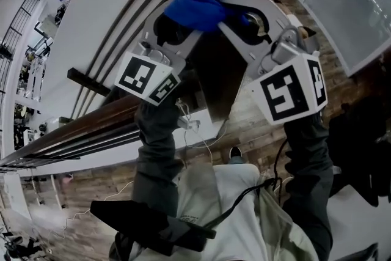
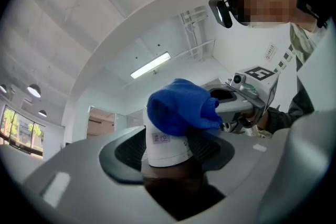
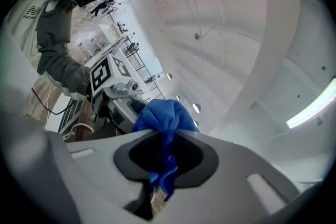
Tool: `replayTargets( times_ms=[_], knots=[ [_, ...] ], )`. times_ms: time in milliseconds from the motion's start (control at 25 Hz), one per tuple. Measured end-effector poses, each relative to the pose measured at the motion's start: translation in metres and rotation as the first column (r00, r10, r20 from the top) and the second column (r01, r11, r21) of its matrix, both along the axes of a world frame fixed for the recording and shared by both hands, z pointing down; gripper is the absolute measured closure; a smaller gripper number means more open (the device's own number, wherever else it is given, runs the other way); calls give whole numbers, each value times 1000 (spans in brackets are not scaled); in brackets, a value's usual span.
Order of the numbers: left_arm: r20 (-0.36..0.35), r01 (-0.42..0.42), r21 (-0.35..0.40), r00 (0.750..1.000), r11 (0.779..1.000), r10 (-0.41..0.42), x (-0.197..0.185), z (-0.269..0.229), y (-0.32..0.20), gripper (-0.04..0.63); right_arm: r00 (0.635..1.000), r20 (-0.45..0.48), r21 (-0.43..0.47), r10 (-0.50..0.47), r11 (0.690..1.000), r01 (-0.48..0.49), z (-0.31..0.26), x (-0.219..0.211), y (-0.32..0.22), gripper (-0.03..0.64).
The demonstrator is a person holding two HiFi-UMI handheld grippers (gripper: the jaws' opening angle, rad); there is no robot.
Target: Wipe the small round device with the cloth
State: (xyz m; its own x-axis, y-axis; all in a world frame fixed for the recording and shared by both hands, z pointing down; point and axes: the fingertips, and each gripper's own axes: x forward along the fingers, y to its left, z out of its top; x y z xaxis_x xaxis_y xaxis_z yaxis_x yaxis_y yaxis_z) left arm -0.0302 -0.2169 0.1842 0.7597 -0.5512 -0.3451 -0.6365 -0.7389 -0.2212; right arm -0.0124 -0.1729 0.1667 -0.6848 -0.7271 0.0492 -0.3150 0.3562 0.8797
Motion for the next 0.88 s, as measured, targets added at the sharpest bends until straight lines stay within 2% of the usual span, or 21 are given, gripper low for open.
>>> replayTargets(
  times_ms=[80, 160, 240, 400, 520, 600, 680, 800, 880],
  knots=[
    [-4, -6, -2, 1000, 1000, 6, 1, 0, 3, 344, 995, 78, 31, -56, 998, 53, -22, 13, 7, 557],
    [-6, -15, -2, 1000, 1000, 15, 2, 0, 3, 344, 971, 238, -29, -2, 1000, 9, -42, 48, -5, 557],
    [-9, -20, 0, 1000, 1000, 20, 3, -1, 0, 344, 938, 345, -69, 36, 998, -13, -63, 78, -28, 557],
    [-14, -22, 8, 1000, 1000, 22, 1, -3, 1, 344, 904, 427, -47, -37, 997, 63, -98, 94, -73, 557],
    [-18, -20, 18, 1000, 1000, 20, 0, -4, 4, 344, 893, 442, -97, -82, 986, 139, -96, 82, -99, 557],
    [-19, -19, 24, 1000, 1000, 19, -1, -4, 5, 344, 892, 423, -154, -157, 958, 242, -82, 60, -105, 557],
    [-22, -20, 29, 1000, 999, 20, -1, -5, 6, 344, 883, 397, -200, -249, 916, 348, -63, 41, -103, 557],
    [-31, -14, 39, 999, 999, 15, -1, -5, 8, 344, 821, 452, -258, -349, 830, 495, -44, 44, -95, 557],
    [-47, -5, 48, 999, 999, 7, -3, -5, 9, 344, 801, 466, -312, -377, 776, 547, -29, 51, -94, 557]
  ],
)
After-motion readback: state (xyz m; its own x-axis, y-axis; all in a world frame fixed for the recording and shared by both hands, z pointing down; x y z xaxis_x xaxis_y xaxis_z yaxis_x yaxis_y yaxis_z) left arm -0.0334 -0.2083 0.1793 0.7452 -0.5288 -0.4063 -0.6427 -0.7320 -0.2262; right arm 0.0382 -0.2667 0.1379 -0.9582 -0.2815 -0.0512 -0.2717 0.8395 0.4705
